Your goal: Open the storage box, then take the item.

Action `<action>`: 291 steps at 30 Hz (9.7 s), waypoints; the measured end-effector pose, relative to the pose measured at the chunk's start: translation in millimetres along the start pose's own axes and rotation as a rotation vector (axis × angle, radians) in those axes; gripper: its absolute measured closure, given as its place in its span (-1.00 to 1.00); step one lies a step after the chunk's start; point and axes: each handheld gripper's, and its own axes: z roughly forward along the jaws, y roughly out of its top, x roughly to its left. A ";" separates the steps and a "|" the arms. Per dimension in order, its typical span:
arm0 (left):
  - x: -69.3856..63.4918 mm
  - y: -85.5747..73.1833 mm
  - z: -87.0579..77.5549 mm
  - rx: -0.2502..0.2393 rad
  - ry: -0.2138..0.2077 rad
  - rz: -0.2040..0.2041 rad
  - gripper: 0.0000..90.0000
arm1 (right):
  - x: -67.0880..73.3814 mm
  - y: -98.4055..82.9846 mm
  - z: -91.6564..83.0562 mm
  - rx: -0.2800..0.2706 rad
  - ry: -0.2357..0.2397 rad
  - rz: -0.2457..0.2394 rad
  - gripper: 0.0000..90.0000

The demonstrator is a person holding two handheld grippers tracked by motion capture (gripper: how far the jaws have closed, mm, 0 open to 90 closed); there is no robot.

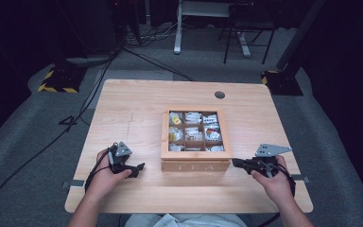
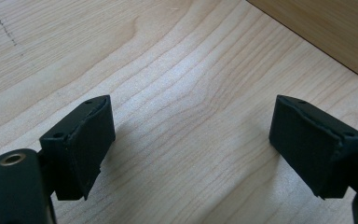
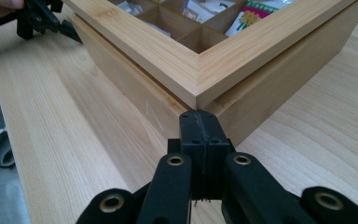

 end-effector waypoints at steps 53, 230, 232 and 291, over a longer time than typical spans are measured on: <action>0.7 2.3 1.9 -0.001 -0.004 0.001 -0.66 | -4.3 91.9 -24.1 -0.265 -0.145 -0.063 1.00; -99.9 155.7 56.9 0.027 -0.273 0.260 1.00 | -17.2 124.4 -20.9 -0.188 -0.099 -0.083 1.00; -99.4 156.9 54.1 0.013 -0.284 0.260 1.00 | -17.3 124.6 -20.8 -0.189 -0.100 -0.085 1.00; -77.7 147.2 -49.2 -0.311 -0.360 0.251 1.00 | -17.1 125.8 -21.2 -0.177 -0.101 -0.090 1.00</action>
